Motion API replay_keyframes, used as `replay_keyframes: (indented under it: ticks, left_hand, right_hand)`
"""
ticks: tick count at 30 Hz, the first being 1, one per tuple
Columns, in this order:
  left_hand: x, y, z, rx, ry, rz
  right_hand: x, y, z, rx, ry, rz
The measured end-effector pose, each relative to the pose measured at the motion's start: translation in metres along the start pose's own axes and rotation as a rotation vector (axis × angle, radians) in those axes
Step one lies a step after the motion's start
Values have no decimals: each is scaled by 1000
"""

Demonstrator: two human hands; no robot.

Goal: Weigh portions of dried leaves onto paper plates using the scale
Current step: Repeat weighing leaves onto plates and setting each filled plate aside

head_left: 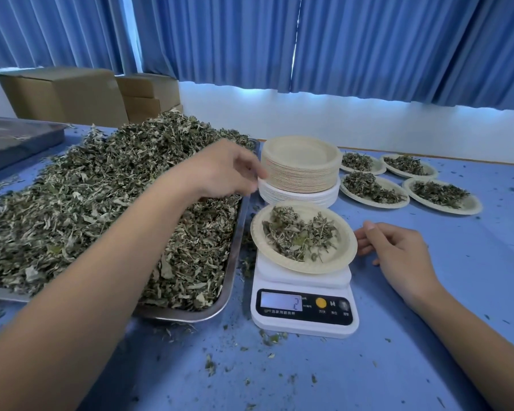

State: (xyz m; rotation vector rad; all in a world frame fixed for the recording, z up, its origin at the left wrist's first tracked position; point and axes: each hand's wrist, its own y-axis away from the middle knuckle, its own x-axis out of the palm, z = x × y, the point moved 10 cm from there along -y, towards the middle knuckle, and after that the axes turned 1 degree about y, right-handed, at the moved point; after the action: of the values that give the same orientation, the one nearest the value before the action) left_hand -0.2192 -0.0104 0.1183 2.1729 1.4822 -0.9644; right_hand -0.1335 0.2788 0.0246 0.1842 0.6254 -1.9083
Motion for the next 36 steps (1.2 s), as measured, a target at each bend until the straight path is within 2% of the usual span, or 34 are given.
replay_keyframes:
  ticks: [2, 5, 8, 12, 24, 28, 32, 36]
  left_hand:
    - [-13, -2, 20, -80, -209, -50]
    - [-8, -3, 49, -214, -450, 41]
    - [10, -3, 64, -269, -579, 152]
    - [34, -5, 68, -256, -675, 240]
    - [19, 0, 57, -261, -654, 146]
    - [12, -4, 28, -167, -507, -17]
    - [55, 0, 10, -92, -473, 121]
    - [72, -2, 5, -83, -457, 91]
  right_hand:
    - [0, 0, 1, 0, -6, -3]
    - [0, 1, 1, 3, -8, -1]
    - [0, 2, 2, 2, -7, 5]
    - [0, 1, 2, 2, -12, 6]
    - [0, 3, 1, 26, -29, 17]
    - [0, 4, 2, 59, -68, 25]
    - [6, 9, 4, 98, -140, 66]
    - [11, 12, 3, 161, -171, 97]
